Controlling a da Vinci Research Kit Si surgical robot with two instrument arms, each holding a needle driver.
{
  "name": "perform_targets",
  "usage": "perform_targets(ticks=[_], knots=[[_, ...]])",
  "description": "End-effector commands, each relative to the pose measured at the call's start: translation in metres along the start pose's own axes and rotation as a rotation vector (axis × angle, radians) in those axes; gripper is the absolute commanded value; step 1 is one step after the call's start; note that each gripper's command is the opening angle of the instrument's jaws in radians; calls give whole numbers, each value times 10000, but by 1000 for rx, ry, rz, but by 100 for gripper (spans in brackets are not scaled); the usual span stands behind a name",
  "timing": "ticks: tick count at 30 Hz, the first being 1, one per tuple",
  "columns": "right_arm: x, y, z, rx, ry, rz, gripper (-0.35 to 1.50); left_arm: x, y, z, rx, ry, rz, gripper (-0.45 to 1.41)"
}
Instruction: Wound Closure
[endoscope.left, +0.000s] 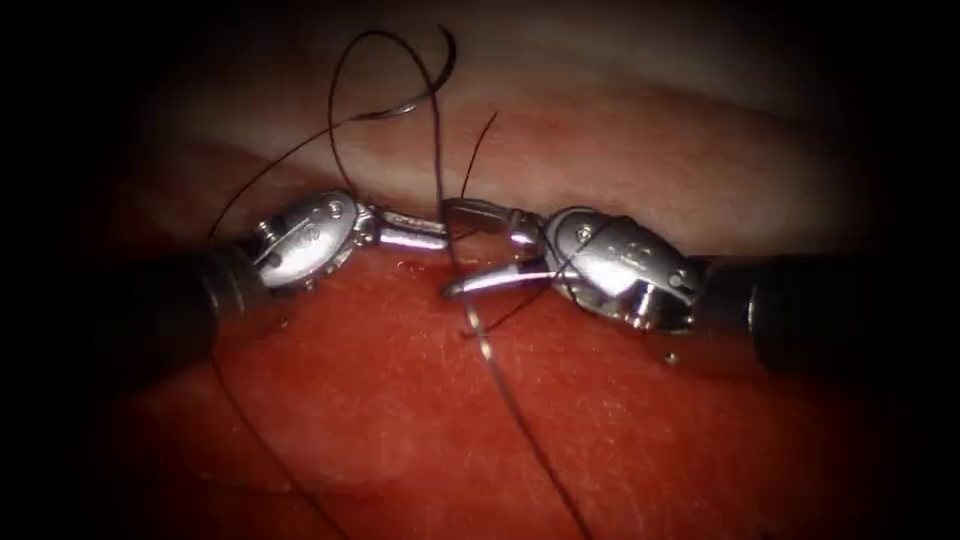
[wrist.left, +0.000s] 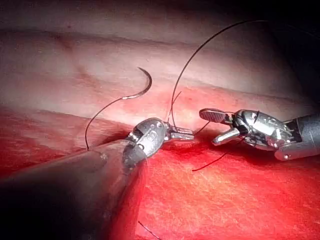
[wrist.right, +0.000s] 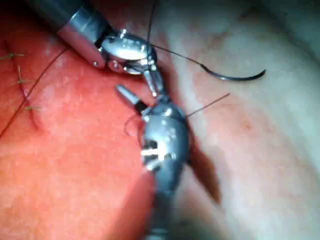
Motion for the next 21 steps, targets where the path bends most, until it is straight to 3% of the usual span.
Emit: perform_targets(ticks=[1, 15, 19, 21], knots=[[-6, 4, 10, -8, -3, 0, 106, -5, 1, 6, -7, 0, 5, -45], [-17, 26, 6, -104, -63, 25, 101, 1, 39, 14, -23, 2, 16, -45], [-23, 30, 8, -149, -104, 146, 96, 1, 37, 17, -21, 3, 15, -45], [-27, 35, 10, -185, -104, 287, 94, 2, 35, 18, -20, 3, 13, -45]])
